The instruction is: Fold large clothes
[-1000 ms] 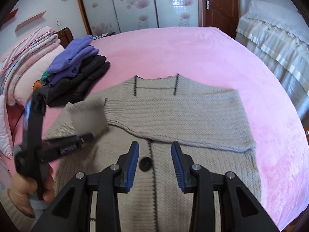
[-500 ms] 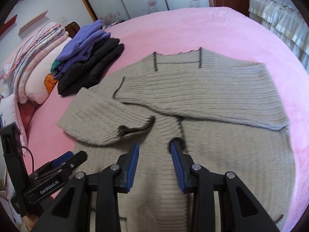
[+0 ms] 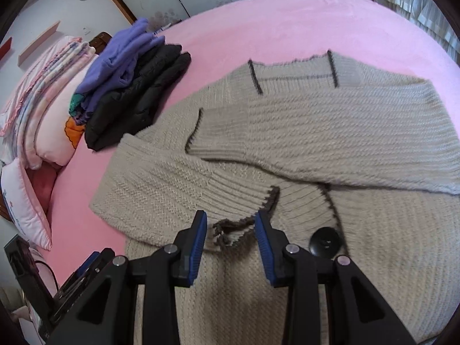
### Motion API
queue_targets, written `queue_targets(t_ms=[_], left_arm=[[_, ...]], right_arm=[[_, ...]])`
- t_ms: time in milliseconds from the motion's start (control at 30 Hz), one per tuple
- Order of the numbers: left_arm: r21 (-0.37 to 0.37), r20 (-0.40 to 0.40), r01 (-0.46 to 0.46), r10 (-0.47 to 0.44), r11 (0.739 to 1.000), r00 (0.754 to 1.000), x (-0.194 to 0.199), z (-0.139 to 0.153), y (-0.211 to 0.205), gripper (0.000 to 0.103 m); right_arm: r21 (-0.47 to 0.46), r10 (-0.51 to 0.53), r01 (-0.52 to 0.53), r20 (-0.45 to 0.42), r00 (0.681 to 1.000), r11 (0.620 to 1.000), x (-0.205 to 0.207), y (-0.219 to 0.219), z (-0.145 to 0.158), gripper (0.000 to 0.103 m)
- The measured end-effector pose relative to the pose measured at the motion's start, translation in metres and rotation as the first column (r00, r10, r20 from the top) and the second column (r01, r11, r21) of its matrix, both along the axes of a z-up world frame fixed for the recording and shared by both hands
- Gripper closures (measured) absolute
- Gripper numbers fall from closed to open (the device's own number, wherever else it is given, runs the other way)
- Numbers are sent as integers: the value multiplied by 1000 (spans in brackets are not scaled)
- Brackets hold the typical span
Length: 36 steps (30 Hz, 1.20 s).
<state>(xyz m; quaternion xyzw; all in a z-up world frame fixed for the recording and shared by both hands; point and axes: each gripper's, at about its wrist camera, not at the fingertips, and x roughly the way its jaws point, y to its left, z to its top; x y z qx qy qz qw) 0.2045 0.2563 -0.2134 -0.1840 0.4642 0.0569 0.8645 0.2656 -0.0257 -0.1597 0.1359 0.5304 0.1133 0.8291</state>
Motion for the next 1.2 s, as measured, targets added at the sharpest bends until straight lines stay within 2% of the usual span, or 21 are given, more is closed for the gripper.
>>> queue_targets(t_ms=[167,367,733,933,967,1000,1033,1133,1200], left_arm=[[1,-6,0,0,1000,1000,2,-7,1,38],[-5,-10,-7,7,1000,1000,2,-10,2,38],[1,-9,-21,21,1000,1000,1,-12,1,38],[1,-12,-10,10,1000,1000,4,-14,-4,38],[0,-12,-9,9,1000,1000,4,-15,-5,38],[0,-13,-6,6,1000,1000,4,-15,-6,38],[3,-16,-3,3,1000,1000,4,-16,-7,38],[15,-18,3,-3,1000,1000,5,-16,-8,38],[16,-16,2,-2,1000,1000,5,-15,-8,38]], right_arm=[[12,7,-6,-73,997,1000,1,2,-27,68],[108,7,4,-105,994,994,8,-6,-41,66],[95,-34,44,-101,994,994,2,-17,-45,68],[43,-2,5,-64,998,999,2,-6,-48,68],[29,7,-6,-51,999,1000,3,-2,-49,70],[15,17,-16,-38,999,1000,4,2,-49,81],[18,42,-42,-23,999,999,5,6,-49,89],[-21,90,-89,21,996,996,4,17,-42,93],[-82,138,-131,94,986,988,-3,26,-27,94]])
